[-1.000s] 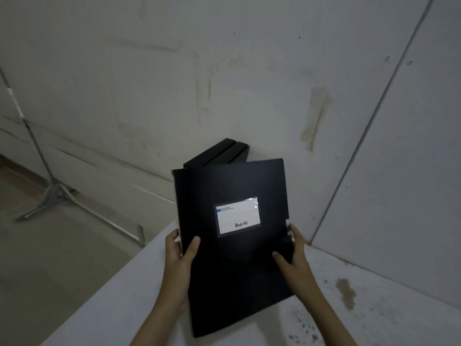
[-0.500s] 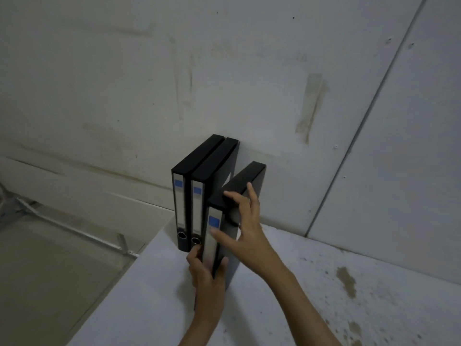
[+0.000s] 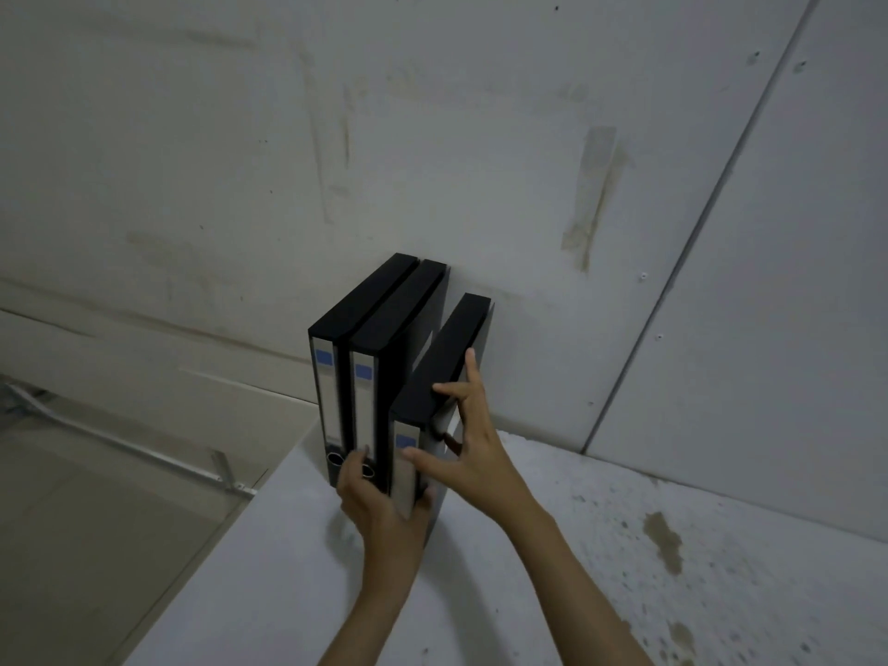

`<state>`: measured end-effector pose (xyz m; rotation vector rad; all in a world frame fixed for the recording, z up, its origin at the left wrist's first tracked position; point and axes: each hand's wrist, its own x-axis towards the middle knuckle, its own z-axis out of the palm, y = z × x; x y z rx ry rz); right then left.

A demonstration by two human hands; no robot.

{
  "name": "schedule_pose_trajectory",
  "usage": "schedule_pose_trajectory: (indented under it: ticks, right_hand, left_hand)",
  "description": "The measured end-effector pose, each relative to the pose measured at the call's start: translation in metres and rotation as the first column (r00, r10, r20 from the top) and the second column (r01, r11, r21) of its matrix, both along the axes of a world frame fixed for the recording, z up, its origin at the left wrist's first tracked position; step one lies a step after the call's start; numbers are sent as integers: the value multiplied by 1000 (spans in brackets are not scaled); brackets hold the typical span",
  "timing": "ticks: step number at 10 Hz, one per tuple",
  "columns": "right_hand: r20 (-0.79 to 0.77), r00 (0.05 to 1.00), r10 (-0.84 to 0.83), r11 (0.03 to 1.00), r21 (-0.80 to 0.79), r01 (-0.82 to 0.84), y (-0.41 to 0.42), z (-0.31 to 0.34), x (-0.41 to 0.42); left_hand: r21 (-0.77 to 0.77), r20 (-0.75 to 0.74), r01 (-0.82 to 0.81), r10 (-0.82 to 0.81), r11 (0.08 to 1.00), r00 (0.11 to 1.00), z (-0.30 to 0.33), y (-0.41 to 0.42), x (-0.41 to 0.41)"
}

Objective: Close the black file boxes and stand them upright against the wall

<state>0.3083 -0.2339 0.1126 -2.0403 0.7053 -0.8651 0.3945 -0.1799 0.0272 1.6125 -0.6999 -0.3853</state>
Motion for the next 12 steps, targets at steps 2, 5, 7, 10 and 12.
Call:
schedule_pose_trajectory:
  ticks: [2,5,7,10,12]
  right_hand:
    - [8,1000,17,1000,-15,-17,-32,0,12]
    - [-28,999,29,1000,8,-28,-74,1,26]
    - [-69,997,22,999,-31,-24,-75,4,36]
    - [-143,990,-2,999,50,9,-69,8,31]
    - [-162,985,51,997,67,-40,-47,22,10]
  left_hand:
    - [128,33,65,-70,990,997,12,-27,10]
    - [192,-79,265,-254,945,964,14,-40,7]
    - [229,-66,305,-298,925,952,15,-35,15]
    - [217,-110,315,-297,924,948,28,-26,22]
    - [294,-74,309,-301,904,951,61,-15,16]
